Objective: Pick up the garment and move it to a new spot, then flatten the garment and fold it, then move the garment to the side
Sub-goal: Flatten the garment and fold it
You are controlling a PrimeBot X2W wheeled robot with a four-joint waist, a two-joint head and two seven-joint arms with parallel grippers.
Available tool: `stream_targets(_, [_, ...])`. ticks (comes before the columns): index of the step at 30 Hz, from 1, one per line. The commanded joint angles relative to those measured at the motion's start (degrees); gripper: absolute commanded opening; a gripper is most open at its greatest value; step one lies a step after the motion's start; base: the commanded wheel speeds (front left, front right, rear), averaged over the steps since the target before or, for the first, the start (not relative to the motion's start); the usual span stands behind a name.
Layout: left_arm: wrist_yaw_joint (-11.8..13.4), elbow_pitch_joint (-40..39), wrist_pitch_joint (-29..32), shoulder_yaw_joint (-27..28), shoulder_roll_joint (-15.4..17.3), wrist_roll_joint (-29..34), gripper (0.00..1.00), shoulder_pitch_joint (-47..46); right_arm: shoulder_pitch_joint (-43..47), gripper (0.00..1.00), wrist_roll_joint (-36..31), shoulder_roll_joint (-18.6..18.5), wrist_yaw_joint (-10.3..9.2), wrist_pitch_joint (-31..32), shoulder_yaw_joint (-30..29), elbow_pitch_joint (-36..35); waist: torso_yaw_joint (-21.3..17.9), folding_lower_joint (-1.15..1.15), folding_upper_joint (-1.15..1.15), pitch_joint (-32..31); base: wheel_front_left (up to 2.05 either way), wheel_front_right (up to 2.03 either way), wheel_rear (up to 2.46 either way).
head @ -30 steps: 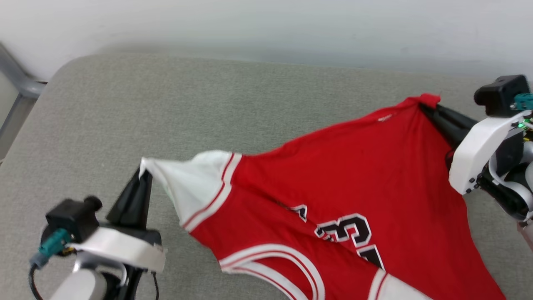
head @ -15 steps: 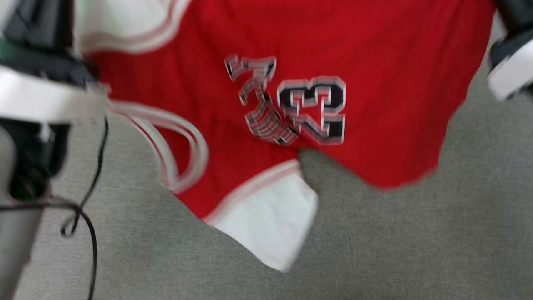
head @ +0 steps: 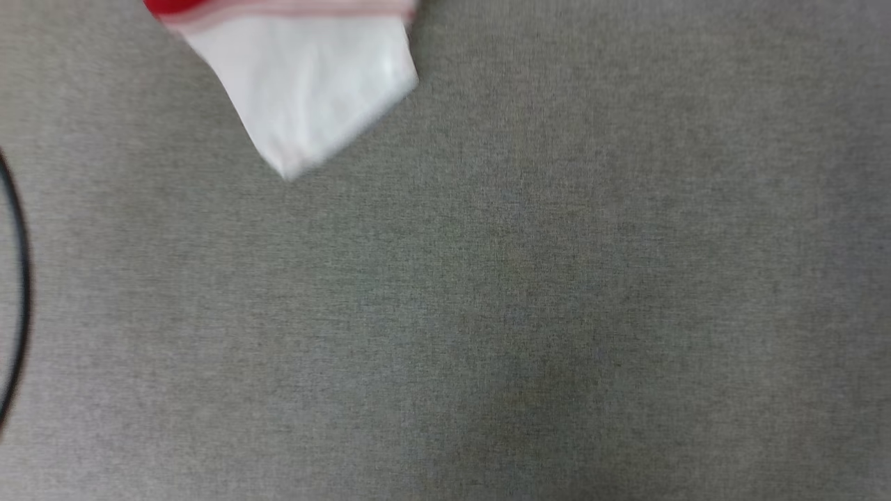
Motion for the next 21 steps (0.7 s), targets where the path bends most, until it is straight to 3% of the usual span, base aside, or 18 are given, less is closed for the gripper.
stream_targets(1, [-0.19,0.8,-0.31,0.13,-0.23,0.08,0.0,-1.96,-1.62,0.0,-0.55,0.29,-0.08,-0.34,0.09,0.75,-0.57,-0.02,0.0,2.49,0.0,0.0,0.0])
stream_targets(7, [-1.69,11.16,-2.21,-1.5,-2.32,1.79,0.0,-15.29,-15.16,0.0,-3.75,1.28,-0.08,-4.25,0.95,11.41,-0.41,-0.02,0.0,5.27,0.0,0.0,0.0])
stream_targets(12, [-2.42,17.08,-4.31,-3.36,-3.88,2.53,0.0,-20.88,-21.49,0.0,-4.74,1.52,-0.09,-7.83,1.72,18.49,0.21,-0.02,0.0,6.36,0.0,0.0,0.0])
stream_targets(21, [-3.33,25.7,-8.92,-6.31,-4.12,0.66,0.0,-16.98,-19.77,0.0,-3.35,1.94,-0.09,-13.91,5.8,29.97,-0.03,-0.02,0.0,7.87,0.0,0.0,0.0])
